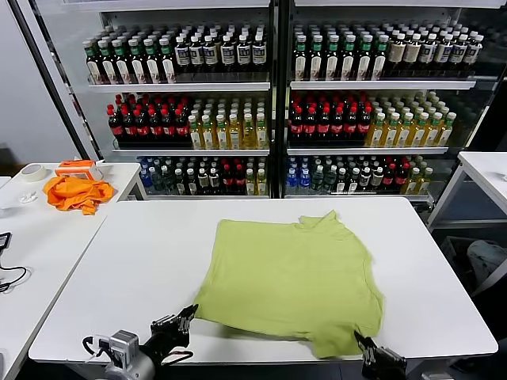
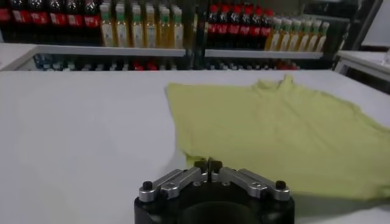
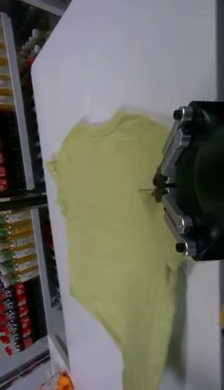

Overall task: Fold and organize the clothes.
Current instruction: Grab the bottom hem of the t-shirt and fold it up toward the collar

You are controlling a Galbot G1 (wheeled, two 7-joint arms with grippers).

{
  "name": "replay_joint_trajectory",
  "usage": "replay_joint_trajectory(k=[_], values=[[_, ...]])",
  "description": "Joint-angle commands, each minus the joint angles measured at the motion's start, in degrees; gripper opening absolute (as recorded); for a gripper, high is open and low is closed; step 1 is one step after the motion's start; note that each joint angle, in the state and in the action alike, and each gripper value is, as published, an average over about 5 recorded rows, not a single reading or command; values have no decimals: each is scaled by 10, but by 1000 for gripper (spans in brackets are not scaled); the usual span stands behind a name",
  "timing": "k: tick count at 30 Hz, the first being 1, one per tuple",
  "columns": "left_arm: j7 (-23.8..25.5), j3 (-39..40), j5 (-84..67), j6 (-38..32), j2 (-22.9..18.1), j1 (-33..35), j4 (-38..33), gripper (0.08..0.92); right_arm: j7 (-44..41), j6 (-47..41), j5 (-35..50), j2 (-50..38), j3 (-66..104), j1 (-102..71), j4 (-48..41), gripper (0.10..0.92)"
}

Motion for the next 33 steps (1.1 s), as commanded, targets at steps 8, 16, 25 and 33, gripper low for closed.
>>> replay_joint_trajectory(k=[8,16,25,33], values=[[42,97,-100,-22,-17,-267,200,85,42,-51,76,-15,-37,176,-96,109],[38,116,-89,-17,-40,-290,239,85,40,-51,69,-10,-56,216,-148,109],[51,127,-78,-11,-47,-311,267,85,25,-52,51,-19,-63,244,-176,109],[60,131,-68,-10,-54,-315,283,85,7,-52,26,-29,-82,269,-192,109]])
